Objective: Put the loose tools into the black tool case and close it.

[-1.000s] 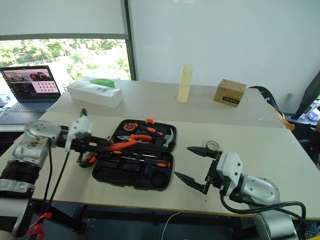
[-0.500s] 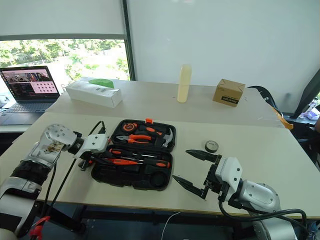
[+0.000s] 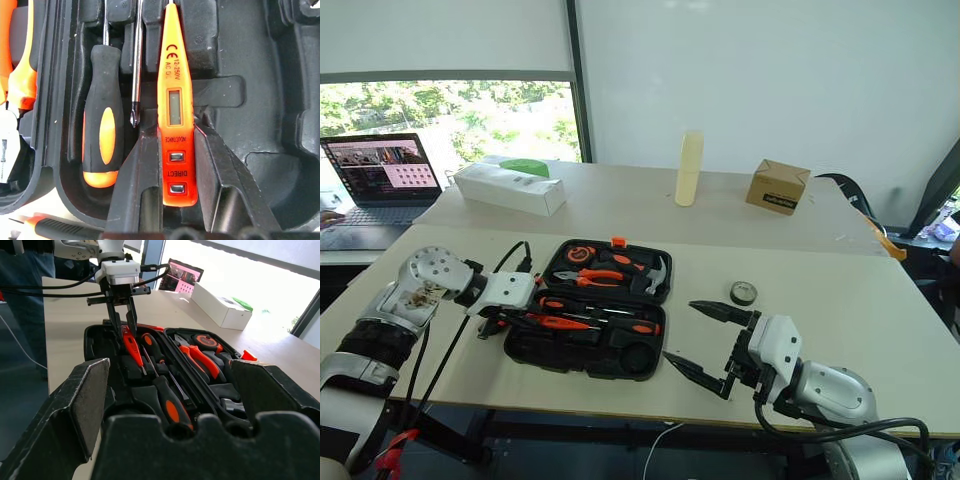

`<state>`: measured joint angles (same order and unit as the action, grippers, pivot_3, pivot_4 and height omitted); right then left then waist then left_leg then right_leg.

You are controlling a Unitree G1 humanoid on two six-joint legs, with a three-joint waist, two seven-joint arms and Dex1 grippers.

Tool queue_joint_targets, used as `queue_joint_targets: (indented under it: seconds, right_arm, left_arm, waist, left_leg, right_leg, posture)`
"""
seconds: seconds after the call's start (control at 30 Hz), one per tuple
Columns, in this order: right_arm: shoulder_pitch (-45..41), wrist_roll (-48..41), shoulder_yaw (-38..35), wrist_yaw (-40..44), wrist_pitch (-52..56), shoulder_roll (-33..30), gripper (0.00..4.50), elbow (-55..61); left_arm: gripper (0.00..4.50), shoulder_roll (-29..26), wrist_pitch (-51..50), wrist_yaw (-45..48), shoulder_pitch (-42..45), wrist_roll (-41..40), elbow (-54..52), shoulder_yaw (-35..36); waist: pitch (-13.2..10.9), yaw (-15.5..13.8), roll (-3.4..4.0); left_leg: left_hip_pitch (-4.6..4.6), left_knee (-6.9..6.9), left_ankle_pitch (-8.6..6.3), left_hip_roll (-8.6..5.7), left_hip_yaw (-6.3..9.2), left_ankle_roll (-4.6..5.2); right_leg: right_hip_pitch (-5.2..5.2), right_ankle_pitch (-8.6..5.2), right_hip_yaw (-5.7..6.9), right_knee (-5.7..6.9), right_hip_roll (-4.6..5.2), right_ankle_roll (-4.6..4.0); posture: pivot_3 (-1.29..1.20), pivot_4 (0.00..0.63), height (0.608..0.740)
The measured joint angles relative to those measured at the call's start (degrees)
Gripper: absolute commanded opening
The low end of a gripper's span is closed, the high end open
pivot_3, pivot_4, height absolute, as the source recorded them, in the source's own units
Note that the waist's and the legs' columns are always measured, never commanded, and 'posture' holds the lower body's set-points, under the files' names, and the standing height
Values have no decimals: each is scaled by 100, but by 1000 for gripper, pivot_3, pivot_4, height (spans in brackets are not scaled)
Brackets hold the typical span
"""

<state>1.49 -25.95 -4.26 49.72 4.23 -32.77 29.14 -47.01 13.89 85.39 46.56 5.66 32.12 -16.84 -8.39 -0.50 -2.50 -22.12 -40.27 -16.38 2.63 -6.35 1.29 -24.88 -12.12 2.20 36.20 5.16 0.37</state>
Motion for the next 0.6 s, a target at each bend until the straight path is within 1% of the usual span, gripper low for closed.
queue_joint_targets:
  seconds: [0.27, 0.3, 0.37, 0.4, 0.43, 0.47, 0.6]
  right_arm:
    - [-52, 2, 75, 2, -3, 0, 4500, -66]
    - [-53, 2, 83, 3, -5, 0, 4500, -80]
    - [-54, 2, 87, 4, -8, 0, 4500, -124]
    - [-54, 2, 88, 4, -9, 0, 4500, -125]
    - [-54, 2, 88, 6, -12, 0, 4500, -130]
    - [-54, 2, 89, 9, -14, 0, 4500, -141]
    - [-57, 2, 90, 23, -18, 0, 4500, -155]
  left_arm:
    - [426, 1, -169, -116, 1, 85, -7, -22]
    - [1232, 1, -183, -124, 1, 86, -6, -21]
    - [1564, 25, -297, -195, -1, 55, -12, 24]
    - [1617, 25, -303, -205, -1, 52, -12, 28]
    - [2262, 46, -306, -228, -3, -9, -12, 69]
    - [2368, 90, -303, -227, -10, -81, -12, 123]
    - [2368, 181, -348, -81, -14, -470, -106, 294]
  waist:
    - [0, 13, 0]
    - [0, 15, 0]
    - [0, 11, 0]
    - [0, 11, 0]
    - [0, 12, 0]
    - [0, 6, 0]
    - [0, -6, 0]
  left_leg:
    - [18, 0, 1, 6, 0, -1]
    - [20, 0, 1, 7, 0, -2]
    - [21, -1, 2, 7, 1, -3]
    - [20, -1, 2, 8, 1, -3]
    - [20, -1, 2, 8, 2, -2]
    - [14, -1, 2, 8, 2, -2]
    - [-14, -9, 0, 7, 3, 0]
  right_leg:
    - [17, 0, 0, 2, -4, 0]
    - [19, 0, 0, 2, -5, 0]
    - [20, 0, 0, 2, -5, 0]
    - [20, 0, 0, 2, -5, 0]
    - [20, 0, 0, 1, -5, 0]
    - [18, 0, 0, -1, -5, 0]
    - [-5, 0, 1, -4, -5, 0]
  posture:
    - [0, 150, 740]
    - [0, 150, 740]
    - [0, 150, 740]
    - [0, 150, 740]
    - [0, 150, 740]
    - [0, 150, 740]
    - [0, 150, 740]
